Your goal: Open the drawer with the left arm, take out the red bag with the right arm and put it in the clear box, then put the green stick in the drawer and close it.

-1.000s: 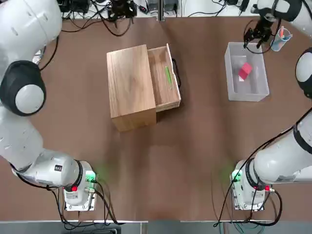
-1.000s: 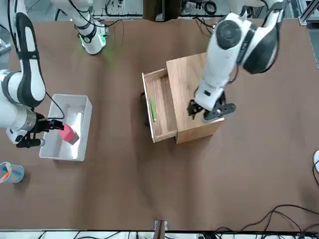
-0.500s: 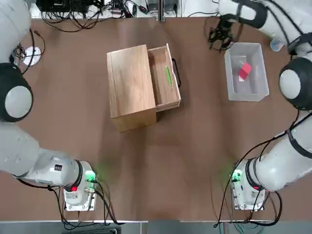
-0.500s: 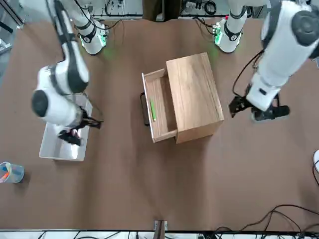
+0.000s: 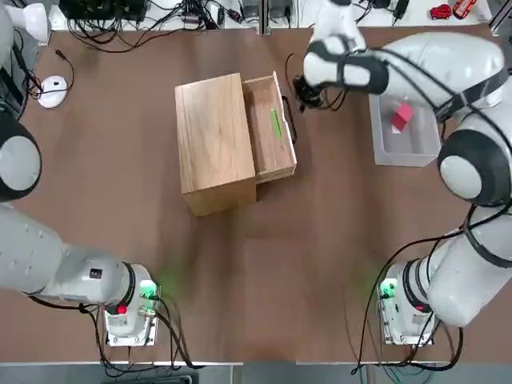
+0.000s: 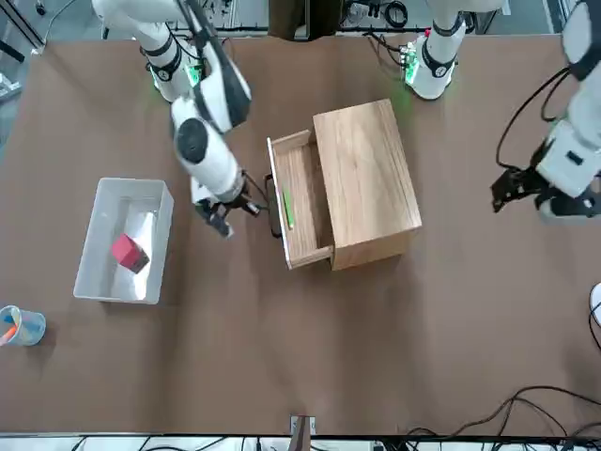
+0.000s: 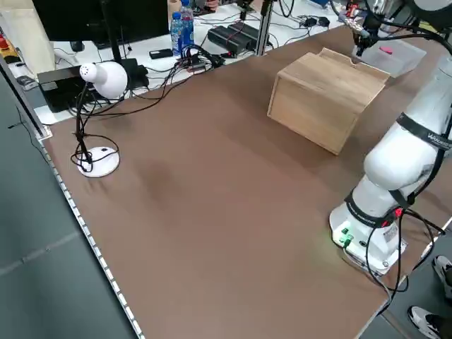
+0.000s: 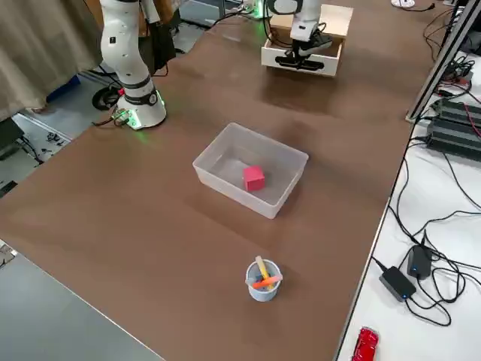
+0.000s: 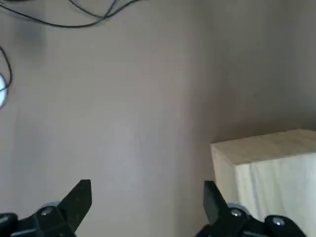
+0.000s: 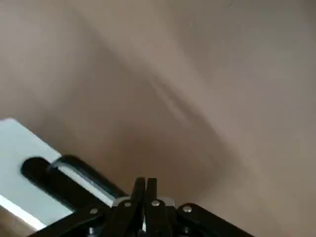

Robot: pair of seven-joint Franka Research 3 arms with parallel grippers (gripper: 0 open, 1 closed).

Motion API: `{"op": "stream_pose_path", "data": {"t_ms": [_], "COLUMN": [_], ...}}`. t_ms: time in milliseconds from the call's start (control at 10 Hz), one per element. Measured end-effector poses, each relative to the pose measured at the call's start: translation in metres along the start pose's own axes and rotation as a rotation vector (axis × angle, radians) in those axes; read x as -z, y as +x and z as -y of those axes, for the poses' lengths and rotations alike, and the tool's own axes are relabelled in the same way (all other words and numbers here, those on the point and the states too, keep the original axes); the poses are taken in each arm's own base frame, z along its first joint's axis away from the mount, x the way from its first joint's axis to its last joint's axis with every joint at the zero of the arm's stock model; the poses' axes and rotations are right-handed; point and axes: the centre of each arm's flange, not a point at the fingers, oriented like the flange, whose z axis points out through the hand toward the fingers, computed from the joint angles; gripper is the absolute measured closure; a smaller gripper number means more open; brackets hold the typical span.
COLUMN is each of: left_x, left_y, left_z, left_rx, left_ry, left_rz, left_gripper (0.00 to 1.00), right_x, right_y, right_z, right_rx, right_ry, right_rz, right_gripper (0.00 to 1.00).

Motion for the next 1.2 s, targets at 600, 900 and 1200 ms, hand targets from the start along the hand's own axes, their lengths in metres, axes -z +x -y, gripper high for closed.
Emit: {"op": "stream_pose_path", "data": {"t_ms": [600,900,1200], "left_x": [0.017,0.014,0.013], "left_y": [-0.025,-0.025,-0.025], "left_z": [0.037,0.037,0.037], "left_rx": [-0.045,-0.046,-0.046], "left_ry": [-0.054,-0.055,-0.055], "left_rz": [0.052,0.057,0.058], "left_gripper": [0.0,0.0,0.0], "right_x": [-0.018,-0.017,-0.019], "right_y": [-0.038,-0.041,-0.051], "right_z": [0.009,0.009,0.011], "right_rx": [-0.124,-0.203,-0.267], "right_ry": [0.038,0.042,0.046], "right_rz": [-0.027,-0.031,-0.054], "right_gripper": [0.96,0.96,0.96]}}
